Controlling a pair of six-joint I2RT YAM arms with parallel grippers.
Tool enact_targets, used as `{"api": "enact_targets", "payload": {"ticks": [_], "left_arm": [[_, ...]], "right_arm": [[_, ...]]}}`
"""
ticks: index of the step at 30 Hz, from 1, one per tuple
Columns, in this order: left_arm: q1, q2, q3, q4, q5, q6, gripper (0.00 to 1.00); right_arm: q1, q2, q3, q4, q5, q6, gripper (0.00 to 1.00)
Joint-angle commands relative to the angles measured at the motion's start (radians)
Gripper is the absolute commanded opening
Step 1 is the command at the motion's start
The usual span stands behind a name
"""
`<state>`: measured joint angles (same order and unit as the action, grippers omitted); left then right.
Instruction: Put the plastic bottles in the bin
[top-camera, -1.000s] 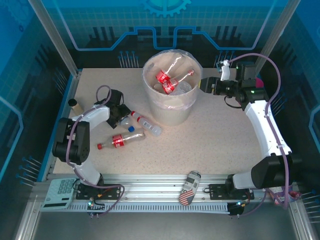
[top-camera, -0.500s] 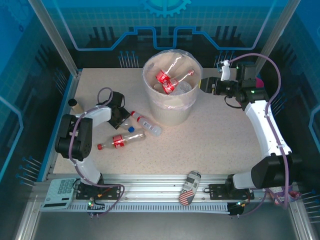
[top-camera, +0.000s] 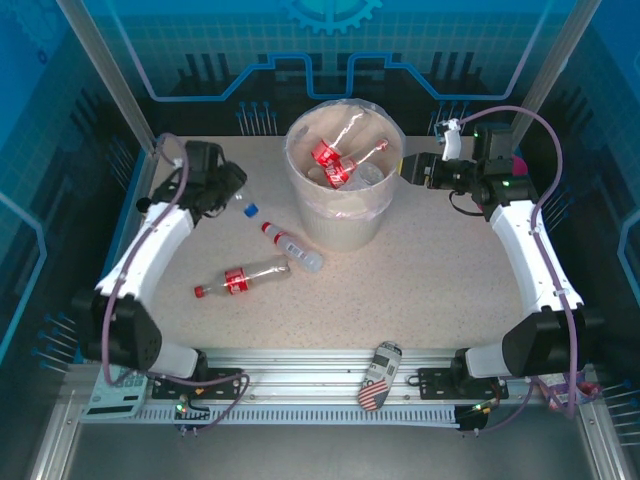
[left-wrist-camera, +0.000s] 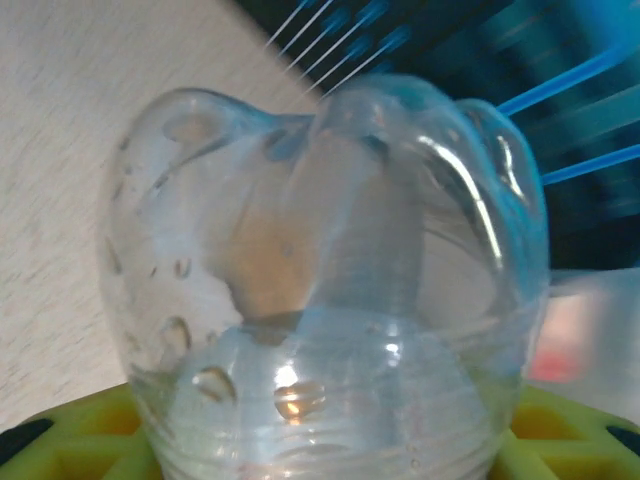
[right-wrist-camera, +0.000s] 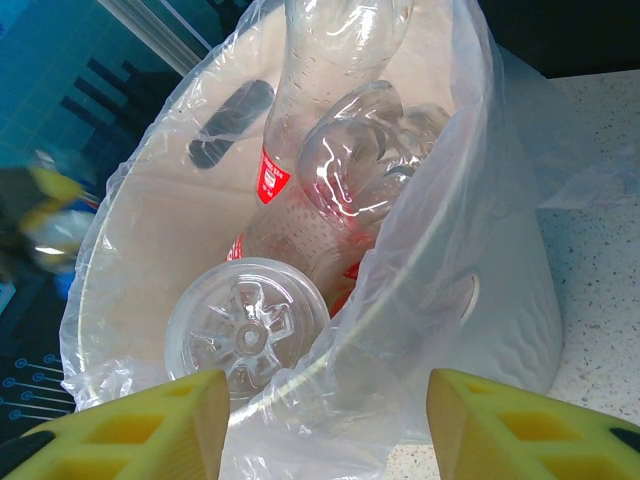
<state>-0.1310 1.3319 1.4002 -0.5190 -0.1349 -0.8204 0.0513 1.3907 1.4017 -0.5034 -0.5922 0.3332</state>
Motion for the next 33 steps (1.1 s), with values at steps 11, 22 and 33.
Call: {"api": "enact_targets", "payload": {"ticks": [11, 22, 33], "left_arm": [[-0.268, 0.251, 0.530, -0.095, 0.020, 0.133, 0.49], [-0.324, 0.528, 0.732, -0.234, 0.030, 0.173, 0.49], [-0.329, 0.528, 0.699, -0.215, 0.038, 0.209, 0.85]], "right_arm": [[0.026, 0.007, 0.021, 0.001, -0.011, 0.003, 0.55], [0.026, 0.009, 0.010, 0.008, -0.002, -0.003, 0.55], [0.023, 0.019, 0.011, 0.008, -0.001, -0.008, 0.55]]}}
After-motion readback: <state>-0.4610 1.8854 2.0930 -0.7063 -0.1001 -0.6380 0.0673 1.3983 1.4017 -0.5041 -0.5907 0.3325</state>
